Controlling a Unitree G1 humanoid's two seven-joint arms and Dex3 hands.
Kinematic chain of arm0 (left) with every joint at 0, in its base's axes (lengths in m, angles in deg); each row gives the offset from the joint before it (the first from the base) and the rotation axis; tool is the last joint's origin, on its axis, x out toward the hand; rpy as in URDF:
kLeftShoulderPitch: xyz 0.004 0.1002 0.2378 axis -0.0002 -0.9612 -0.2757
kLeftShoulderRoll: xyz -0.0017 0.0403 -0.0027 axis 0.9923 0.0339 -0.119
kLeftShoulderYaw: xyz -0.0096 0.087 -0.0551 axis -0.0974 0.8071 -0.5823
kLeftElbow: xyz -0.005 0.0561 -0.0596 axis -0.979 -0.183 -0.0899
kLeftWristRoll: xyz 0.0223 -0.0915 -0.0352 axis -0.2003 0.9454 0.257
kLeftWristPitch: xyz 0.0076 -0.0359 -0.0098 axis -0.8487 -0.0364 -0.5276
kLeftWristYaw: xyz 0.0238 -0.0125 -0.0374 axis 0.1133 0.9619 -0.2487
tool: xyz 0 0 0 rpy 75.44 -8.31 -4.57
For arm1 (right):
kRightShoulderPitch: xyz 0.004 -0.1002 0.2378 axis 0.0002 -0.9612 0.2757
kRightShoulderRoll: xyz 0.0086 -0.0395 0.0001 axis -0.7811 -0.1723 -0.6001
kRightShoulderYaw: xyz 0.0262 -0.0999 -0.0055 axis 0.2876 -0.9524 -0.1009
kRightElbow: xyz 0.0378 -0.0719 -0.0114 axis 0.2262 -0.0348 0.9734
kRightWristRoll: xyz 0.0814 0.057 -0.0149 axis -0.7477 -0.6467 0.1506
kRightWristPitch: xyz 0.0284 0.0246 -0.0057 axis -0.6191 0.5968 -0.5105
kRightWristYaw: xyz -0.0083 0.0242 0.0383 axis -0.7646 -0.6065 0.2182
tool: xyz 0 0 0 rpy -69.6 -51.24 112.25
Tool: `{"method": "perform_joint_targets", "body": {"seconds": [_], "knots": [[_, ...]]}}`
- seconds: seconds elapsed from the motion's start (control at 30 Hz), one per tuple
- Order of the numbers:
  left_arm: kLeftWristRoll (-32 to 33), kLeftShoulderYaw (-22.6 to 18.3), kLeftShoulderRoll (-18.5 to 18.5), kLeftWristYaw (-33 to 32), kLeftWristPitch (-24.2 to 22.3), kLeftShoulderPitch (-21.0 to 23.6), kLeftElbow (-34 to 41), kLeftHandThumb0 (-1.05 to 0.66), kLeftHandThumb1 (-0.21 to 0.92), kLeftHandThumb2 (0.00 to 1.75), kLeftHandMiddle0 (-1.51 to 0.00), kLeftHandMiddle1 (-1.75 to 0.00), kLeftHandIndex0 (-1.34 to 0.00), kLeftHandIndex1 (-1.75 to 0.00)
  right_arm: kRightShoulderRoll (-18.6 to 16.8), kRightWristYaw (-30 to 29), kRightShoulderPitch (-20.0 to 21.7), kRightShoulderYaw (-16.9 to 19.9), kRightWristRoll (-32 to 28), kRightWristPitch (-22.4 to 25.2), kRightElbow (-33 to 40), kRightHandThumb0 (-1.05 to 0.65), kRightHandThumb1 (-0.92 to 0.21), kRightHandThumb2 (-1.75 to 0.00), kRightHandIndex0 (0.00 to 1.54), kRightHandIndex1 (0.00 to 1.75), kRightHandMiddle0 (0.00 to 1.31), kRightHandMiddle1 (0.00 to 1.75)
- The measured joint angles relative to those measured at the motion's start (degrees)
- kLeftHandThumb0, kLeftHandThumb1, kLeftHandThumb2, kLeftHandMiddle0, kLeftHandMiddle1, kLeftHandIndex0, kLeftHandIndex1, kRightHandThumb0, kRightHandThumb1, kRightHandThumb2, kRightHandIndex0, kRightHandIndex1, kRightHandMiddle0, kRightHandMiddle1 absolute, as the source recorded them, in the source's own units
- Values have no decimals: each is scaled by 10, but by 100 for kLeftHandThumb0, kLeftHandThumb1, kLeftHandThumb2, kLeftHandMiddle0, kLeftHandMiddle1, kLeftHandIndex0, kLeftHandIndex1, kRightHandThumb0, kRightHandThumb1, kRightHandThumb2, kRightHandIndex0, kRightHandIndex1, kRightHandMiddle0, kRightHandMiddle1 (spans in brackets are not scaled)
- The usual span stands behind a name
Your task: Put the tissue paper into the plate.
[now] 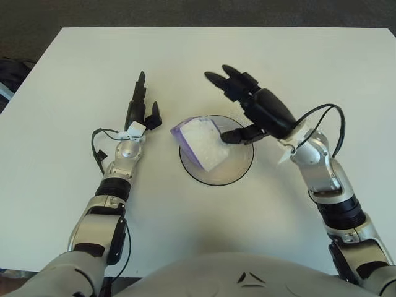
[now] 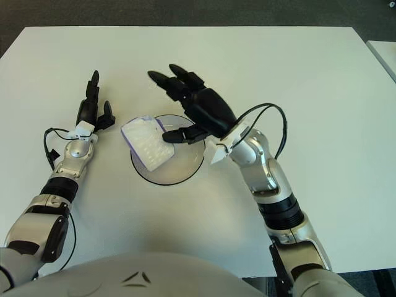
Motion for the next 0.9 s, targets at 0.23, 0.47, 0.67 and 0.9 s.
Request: {"method": "perform_joint_targets", "body": {"seconds": [0.23,0.47,0.67,0.9], "knots": [[6,0,0,7,-7,-7,16,-88,92,110,-1,0,0,-10,-10,-8,2,31,-21,23,0,-105,-92,-72,0,0,0,0],[13,-3,1,15,-6,-3,-4,-88,92,112,0,0,0,-6,-41,-51,2,63,-44,43,-14,-105,-92,-70,1,1,0,0],[12,-3,0,14,-4,-4,2,-86,92,113,-1,0,0,-6,-79,-108,7,83,-73,35,-69,-104,-92,-67,4,2,2,2],[12,-3,-1,15,-6,-6,14,-85,92,113,-3,-1,0,-13,-126,-170,22,102,-109,8,-124,-96,-92,-66,8,3,1,21]]}}
